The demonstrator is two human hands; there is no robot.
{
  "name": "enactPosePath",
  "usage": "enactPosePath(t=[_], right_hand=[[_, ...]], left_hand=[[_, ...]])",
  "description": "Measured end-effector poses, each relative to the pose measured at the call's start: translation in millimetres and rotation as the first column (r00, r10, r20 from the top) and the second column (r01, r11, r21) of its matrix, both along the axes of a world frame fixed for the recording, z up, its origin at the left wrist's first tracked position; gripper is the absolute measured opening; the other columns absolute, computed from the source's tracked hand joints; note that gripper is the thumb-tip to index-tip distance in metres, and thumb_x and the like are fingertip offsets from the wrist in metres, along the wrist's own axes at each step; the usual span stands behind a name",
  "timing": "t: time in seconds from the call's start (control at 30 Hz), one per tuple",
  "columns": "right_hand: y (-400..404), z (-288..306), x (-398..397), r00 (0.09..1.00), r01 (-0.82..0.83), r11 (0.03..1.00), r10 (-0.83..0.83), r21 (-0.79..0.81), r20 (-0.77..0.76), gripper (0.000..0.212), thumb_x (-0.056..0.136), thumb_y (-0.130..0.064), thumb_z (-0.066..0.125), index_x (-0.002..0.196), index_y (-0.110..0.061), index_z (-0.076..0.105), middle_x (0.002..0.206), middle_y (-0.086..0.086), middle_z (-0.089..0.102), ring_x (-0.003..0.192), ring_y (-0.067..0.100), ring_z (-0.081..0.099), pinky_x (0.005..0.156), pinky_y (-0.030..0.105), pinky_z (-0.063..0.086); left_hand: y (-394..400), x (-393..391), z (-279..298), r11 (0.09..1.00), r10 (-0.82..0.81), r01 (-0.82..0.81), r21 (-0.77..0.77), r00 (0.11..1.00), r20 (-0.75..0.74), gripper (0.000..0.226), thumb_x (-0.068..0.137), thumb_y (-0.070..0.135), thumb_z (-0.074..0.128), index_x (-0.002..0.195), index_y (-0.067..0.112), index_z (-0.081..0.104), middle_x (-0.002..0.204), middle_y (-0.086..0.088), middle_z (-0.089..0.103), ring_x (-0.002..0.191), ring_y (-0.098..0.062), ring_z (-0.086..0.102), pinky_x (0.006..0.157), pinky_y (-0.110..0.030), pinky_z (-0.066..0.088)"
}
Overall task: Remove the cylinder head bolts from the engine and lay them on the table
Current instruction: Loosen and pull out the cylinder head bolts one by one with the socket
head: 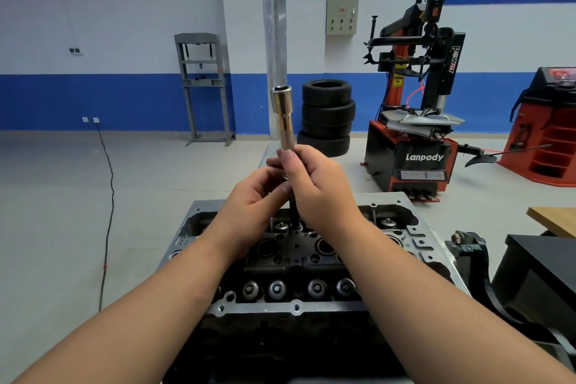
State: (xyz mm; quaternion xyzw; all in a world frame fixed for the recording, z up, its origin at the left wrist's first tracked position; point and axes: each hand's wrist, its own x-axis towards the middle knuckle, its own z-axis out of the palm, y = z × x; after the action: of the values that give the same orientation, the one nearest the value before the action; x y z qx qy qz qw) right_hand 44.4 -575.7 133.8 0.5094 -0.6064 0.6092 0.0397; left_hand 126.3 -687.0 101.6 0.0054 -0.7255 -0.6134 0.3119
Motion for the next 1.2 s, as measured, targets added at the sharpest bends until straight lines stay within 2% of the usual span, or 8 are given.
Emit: enactPosePath(t=[0.1, 0.27, 0.43, 0.63, 0.8, 0.97, 1.07, 1.2], right_hand=[[-1.0, 0.3, 0.6, 1.000, -0.010, 1.000, 0.010, -0.004, 0.013, 0.006, 0.096, -0.033, 0.064, 0.096, -0.030, 0.059, 0.086, -0.007, 0.070, 0.083, 0.012, 0.068, 0.078, 0.042, 0.058], [-0.4, 0.6, -1.6, 0.999, 0.032, 0.999, -0.032, -0.044, -0.001, 0.007, 0.097, -0.030, 0.064, 0.092, -0.027, 0.061, 0.079, -0.011, 0.068, 0.076, 0.007, 0.064, 0.065, 0.021, 0.052], [0.5, 0.8, 0.7, 1.000, 0.014, 1.000, -0.014, -0.008, -0.008, 0.021, 0.101, -0.033, 0.054, 0.106, -0.017, 0.067, 0.092, 0.002, 0.072, 0.088, 0.013, 0.065, 0.078, 0.036, 0.053], [-1.2, 1.1, -1.1, 0.999, 0.032, 0.999, -0.032, -0.011, 0.029, 0.019, 0.089, -0.032, 0.073, 0.093, -0.026, 0.056, 0.088, -0.004, 0.071, 0.087, 0.014, 0.070, 0.077, 0.046, 0.058], [0.2, 1.1, -0.7, 0.995, 0.062, 0.998, -0.063, -0.020, -0.084, 0.012, 0.098, -0.029, 0.063, 0.088, -0.034, 0.058, 0.079, -0.013, 0.066, 0.076, 0.003, 0.065, 0.065, 0.014, 0.050], [0.0, -0.9, -1.3, 0.998, 0.024, 1.000, -0.023, 0.018, -0.054, 0.014, 0.101, -0.029, 0.057, 0.104, -0.020, 0.067, 0.089, -0.007, 0.070, 0.086, 0.008, 0.066, 0.076, 0.031, 0.056], [-0.3, -0.3, -0.2, 0.999, 0.000, 1.000, 0.001, 0.012, -0.045, 0.011, 0.092, -0.033, 0.069, 0.099, -0.031, 0.061, 0.090, -0.012, 0.067, 0.089, 0.006, 0.065, 0.080, 0.029, 0.056], [-1.9, -0.2, -1.8, 0.999, 0.043, 0.999, -0.043, -0.001, -0.029, 0.013, 0.092, -0.031, 0.071, 0.089, -0.030, 0.058, 0.085, -0.009, 0.068, 0.086, 0.007, 0.068, 0.077, 0.034, 0.058]], left_hand=[[-0.3, -0.4, 1.0, 1.000, 0.024, -0.024, -0.020, 1.000, -0.018, 0.028, 0.091, 0.047, 0.075, 0.115, 0.034, 0.073, 0.113, -0.003, 0.077, 0.108, -0.021, 0.074, 0.086, -0.030, 0.059], [2.9, 0.4, 1.5, 0.998, -0.056, 0.056, -0.027, 0.998, -0.017, 0.026, 0.098, 0.051, 0.061, 0.122, 0.048, 0.071, 0.127, 0.006, 0.074, 0.123, -0.011, 0.067, 0.097, -0.021, 0.054], [3.7, 0.4, 1.7, 0.998, -0.049, 0.048, -0.036, 0.998, -0.026, 0.028, 0.100, 0.047, 0.061, 0.125, 0.038, 0.071, 0.125, 0.004, 0.075, 0.123, -0.013, 0.068, 0.099, -0.023, 0.054], [3.6, -2.3, 3.0, 0.999, -0.028, 0.027, -0.029, 0.998, -0.064, 0.030, 0.094, 0.042, 0.073, 0.124, 0.039, 0.071, 0.123, 0.003, 0.076, 0.117, -0.015, 0.071, 0.089, -0.022, 0.057], [5.1, 1.5, 2.4, 0.999, -0.045, 0.044, -0.013, 0.998, -0.039, 0.024, 0.103, 0.043, 0.058, 0.122, 0.047, 0.072, 0.125, 0.005, 0.075, 0.121, -0.013, 0.068, 0.095, -0.021, 0.054], [4.8, 1.2, 1.9, 0.999, -0.003, 0.001, -0.048, 0.999, -0.040, 0.023, 0.101, 0.048, 0.059, 0.117, 0.041, 0.073, 0.117, 0.004, 0.077, 0.114, -0.013, 0.071, 0.092, -0.022, 0.055], [3.8, -0.9, 3.3, 0.995, 0.061, -0.064, -0.080, 0.997, -0.048, 0.014, 0.090, 0.050, 0.069, 0.103, 0.047, 0.073, 0.104, 0.009, 0.078, 0.099, -0.007, 0.074, 0.077, -0.019, 0.057], [3.5, -0.3, 2.1, 0.998, -0.011, 0.006, -0.061, 0.997, -0.074, 0.027, 0.094, 0.046, 0.068, 0.120, 0.047, 0.071, 0.121, 0.004, 0.076, 0.117, -0.014, 0.071, 0.090, -0.023, 0.057]])
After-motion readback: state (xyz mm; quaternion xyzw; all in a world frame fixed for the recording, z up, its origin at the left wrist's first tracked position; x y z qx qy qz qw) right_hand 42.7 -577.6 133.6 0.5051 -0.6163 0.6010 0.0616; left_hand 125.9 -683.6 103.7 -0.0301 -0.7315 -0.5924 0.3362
